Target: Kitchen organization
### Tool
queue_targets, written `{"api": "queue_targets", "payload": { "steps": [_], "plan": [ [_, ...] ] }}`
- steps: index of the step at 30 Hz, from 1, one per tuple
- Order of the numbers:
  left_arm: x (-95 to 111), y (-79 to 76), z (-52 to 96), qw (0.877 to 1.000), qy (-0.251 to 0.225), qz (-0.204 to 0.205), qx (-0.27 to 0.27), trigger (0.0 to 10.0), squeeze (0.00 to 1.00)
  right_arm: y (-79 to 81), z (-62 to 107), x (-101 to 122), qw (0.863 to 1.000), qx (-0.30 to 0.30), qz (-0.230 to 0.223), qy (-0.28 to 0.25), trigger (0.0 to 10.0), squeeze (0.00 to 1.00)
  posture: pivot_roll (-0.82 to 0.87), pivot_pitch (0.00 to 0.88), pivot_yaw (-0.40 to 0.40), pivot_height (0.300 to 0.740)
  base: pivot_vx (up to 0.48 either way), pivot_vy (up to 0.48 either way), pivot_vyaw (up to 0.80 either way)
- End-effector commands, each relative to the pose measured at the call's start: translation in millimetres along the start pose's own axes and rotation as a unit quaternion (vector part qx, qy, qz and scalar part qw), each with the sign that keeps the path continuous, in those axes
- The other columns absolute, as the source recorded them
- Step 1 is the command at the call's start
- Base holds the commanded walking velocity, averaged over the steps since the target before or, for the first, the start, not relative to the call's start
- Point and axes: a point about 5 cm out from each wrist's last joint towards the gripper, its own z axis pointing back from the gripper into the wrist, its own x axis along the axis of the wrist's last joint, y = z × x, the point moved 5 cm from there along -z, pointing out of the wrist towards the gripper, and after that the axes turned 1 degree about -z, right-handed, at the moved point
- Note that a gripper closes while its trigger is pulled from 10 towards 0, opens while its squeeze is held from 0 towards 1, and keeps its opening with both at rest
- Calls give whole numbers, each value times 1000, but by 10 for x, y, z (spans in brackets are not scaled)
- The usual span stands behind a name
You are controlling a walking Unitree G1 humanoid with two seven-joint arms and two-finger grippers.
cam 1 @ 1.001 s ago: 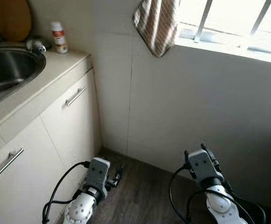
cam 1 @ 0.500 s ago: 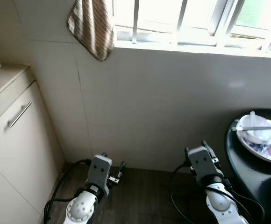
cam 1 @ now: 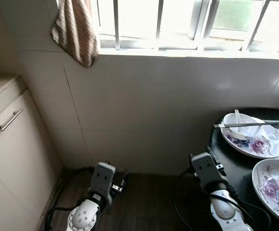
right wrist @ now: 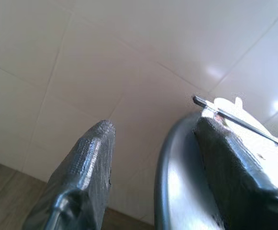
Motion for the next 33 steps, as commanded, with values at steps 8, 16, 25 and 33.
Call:
{"api": "queue_targets", "payload": {
  "steps": [8,16,25,33],
  "plan": [
    [53,-2,-30,1000,-7,-3,-2,10000,0,-61,-22,17,1000,1,21,-3,10000,0,5,0,-23,740,0,0,-200],
    [46,0,-33,1000,-6,1,-2,10000,0,-94,-54,-55,1000,2,12,23,10000,0,3,0,-24,740,0,0,0],
    [49,5,-33,1000,-8,7,0,10000,0,-148,-81,-205,997,-8,-7,78,10000,0,5,0,-27,740,0,0,0],
    [36,-4,-21,1000,-9,11,0,10000,0,-150,-89,-83,999,-7,-13,45,10000,0,4,0,-28,740,0,0,0]
  ]
}}
